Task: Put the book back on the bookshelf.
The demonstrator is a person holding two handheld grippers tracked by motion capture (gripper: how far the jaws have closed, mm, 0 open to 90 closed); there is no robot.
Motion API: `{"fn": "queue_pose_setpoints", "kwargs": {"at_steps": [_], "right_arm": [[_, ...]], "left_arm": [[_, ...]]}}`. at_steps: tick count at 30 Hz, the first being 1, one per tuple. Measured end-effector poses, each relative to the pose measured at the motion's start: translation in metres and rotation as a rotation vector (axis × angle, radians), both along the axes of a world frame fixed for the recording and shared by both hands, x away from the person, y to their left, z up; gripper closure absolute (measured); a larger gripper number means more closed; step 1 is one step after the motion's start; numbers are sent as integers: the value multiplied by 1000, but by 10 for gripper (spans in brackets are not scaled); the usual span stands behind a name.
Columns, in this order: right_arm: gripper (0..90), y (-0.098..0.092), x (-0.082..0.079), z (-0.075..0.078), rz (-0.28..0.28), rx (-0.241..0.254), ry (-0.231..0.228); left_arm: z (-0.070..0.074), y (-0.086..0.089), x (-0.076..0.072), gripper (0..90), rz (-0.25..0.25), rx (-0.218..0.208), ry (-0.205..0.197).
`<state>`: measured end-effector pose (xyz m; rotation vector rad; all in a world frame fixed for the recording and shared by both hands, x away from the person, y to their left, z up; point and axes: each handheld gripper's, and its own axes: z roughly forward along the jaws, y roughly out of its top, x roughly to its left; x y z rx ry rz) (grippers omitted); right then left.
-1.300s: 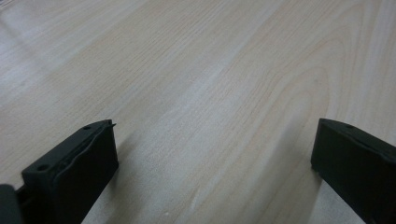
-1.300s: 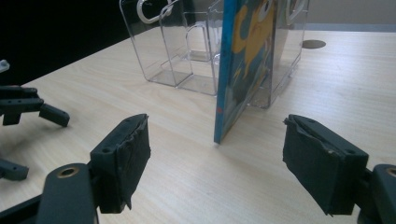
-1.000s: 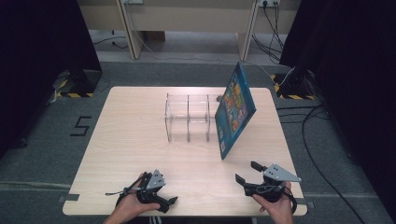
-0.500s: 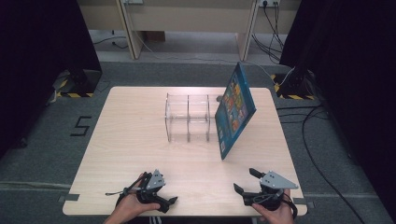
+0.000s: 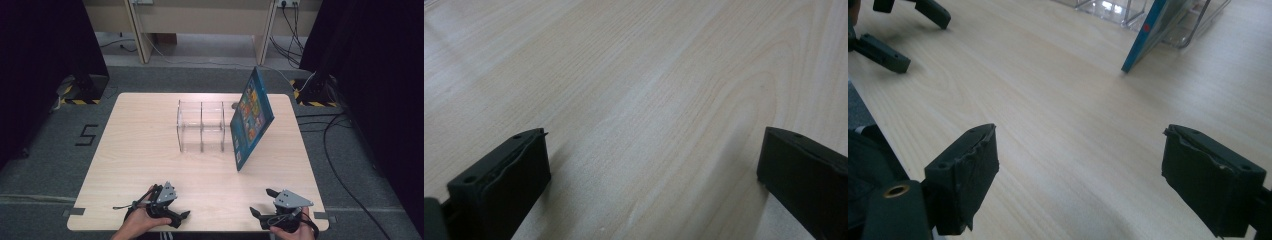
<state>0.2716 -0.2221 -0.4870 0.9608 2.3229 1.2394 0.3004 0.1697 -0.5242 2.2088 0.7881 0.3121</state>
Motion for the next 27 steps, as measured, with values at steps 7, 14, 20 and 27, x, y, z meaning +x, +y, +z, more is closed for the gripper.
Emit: {"fn": "queue_pose_setpoints", "kwargs": {"at_steps": [7, 14, 20, 27], "right_arm": [[159, -4, -2, -4, -2, -29, 29], [160, -9, -2, -9, -22, -70, 80], [160, -10, -2, -13, -25, -91, 110], [162, -8, -3, -19, -10, -174, 159]], "left_arm": [[0, 0, 0, 0, -1, 0, 1], [0, 0, 0, 0, 0, 0, 0], [0, 0, 0, 0, 0, 0, 0], [0, 0, 0, 0, -1, 0, 1]]}}
